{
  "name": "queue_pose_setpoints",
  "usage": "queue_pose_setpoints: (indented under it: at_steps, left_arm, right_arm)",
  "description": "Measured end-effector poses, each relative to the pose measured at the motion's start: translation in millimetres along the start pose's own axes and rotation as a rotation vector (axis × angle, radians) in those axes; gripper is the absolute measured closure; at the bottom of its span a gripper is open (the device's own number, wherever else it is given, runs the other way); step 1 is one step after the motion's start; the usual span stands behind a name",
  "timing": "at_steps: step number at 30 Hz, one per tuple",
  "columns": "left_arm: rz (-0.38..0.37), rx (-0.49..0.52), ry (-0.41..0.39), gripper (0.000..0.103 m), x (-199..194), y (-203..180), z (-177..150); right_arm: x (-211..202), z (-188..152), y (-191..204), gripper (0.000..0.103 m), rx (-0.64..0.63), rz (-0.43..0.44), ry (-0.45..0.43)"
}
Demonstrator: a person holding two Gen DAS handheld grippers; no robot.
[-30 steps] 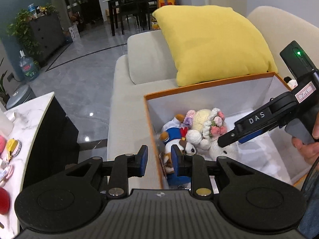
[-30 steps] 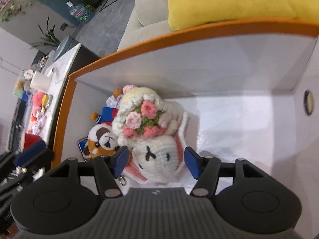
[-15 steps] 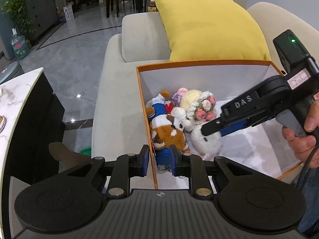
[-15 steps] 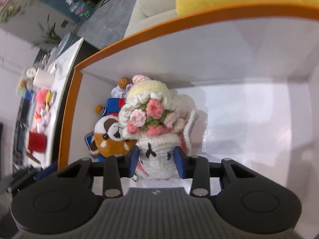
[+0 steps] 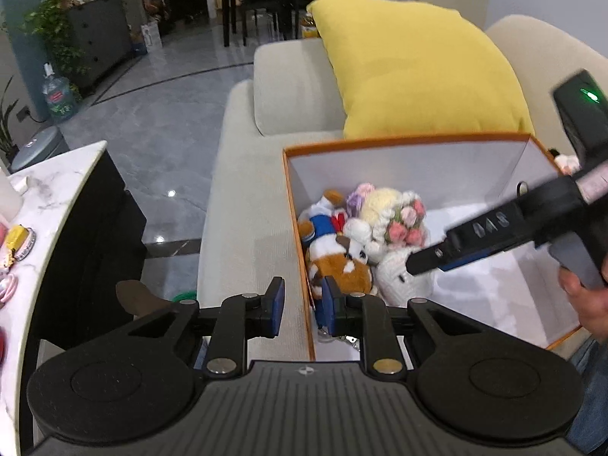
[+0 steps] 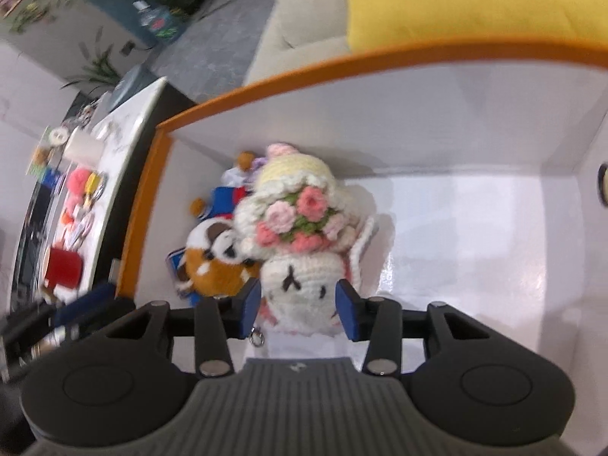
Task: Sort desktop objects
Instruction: 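Withdraw both tools and move the right tool to the pink backpack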
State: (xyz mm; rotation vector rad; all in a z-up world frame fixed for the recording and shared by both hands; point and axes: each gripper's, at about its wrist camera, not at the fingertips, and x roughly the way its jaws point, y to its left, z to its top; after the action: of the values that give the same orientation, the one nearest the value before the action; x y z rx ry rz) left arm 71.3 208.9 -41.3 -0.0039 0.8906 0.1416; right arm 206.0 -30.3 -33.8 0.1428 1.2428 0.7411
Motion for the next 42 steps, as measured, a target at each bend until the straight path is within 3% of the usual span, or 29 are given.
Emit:
queue_pose_setpoints:
  at_steps: [4,10,14,17,20,26,37,38,40,42]
  left_arm:
    - [-0.007,0.026,-0.043,0.079,-21,-15,7]
    - [-0.064,0.097,-0.115,0.079,-41,-62,21]
    - [-0.126,0.162,-0.136,0.079,-44,-101,34]
    - [-0.176,0.204,-0.116,0.079,-39,-133,47]
    - [-0.206,0.255,-0.107,0.079,-33,-167,55]
    - [-0.26,0.323,-0.055,0.079,-17,-219,69]
    - [-0.27,0.394,-0.008,0.079,1,-255,80]
    - [-0.269,0.397,-0.01,0.079,1,-256,81]
    - [-0.268,0.402,-0.012,0.078,3,-259,82]
    - [-0.269,0.405,-0.005,0.078,5,-260,83]
  right_arm:
    - [-32,-12,11,0.049,-0.124,0.003,-0.059]
    - [-105,-39,-11,0.049,-0.243,-0.048,-0.197]
    - [-154,-54,-46,0.04,-0.273,-0.178,-0.294]
    - [-181,-60,-75,0.039,-0.311,-0.298,-0.316]
    - [-201,-57,-104,0.039,-0.326,-0.406,-0.271]
    - [-213,-42,-141,0.04,-0.413,-0.59,-0.074]
    - [-169,-26,-160,0.041,-0.654,-0.769,0.283]
    - [-169,-27,-165,0.044,-0.651,-0.774,0.301]
    - [-170,-27,-173,0.06,-0.636,-0.787,0.321]
    - [-174,-27,-184,0.063,-0.591,-0.763,0.34]
